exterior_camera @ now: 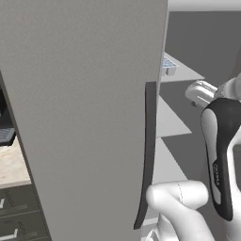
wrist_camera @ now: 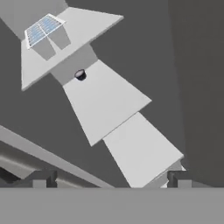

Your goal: Open the freezer door, pick up the ice cube tray from the freezer, and place it on the dining counter.

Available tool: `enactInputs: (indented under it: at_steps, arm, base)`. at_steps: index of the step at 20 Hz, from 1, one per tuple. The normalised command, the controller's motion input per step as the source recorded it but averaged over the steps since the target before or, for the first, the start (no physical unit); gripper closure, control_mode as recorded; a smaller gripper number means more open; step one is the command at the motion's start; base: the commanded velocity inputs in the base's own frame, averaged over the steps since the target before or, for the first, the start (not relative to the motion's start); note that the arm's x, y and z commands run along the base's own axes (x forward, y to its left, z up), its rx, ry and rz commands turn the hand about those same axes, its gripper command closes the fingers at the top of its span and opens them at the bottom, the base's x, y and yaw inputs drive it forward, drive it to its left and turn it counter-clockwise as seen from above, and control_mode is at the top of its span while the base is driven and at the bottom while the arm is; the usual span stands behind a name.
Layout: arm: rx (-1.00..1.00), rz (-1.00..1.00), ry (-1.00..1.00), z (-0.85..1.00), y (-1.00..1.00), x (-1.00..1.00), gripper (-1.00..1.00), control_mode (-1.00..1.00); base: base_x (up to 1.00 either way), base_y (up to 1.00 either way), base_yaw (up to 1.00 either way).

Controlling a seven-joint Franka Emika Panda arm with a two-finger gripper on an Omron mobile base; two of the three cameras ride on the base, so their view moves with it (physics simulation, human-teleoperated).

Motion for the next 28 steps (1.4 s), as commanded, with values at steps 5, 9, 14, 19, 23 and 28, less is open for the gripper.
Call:
enactInputs:
  at_steps: [5, 9, 14, 19, 23, 28]
  arm:
    - [0.34, -0.07, -0.19, 0.20, -0.07, 0.07, -1.00, -1.00]
    - [0.36, -0.02, -0.17, 0.27, -0.02, 0.25, -1.00, -1.00]
    - [0.32, -0.05, -0.10, 0.40, -0.01, 0.31, -1.00, -1.00]
    - [0.17, -0.08, -0.01, 0.46, 0.00, 0.31, -1.00, -1.00]
    - [0.09, -0.12, 0.00, 0.36, 0.00, 0.31, -1.00, -1.00]
    - [0.05, -0.05, 0.11, 0.41, 0.00, 0.29, -1.00, -1.00]
  base:
    - [0.00, 0.00, 0.00]
    - [0.00, 0.00, 0.00]
    - [0.00, 0.00, 0.00]
    - [0.00, 0.00, 0.00]
    - [0.00, 0.00, 0.00]
    - [0.00, 0.00, 0.00]
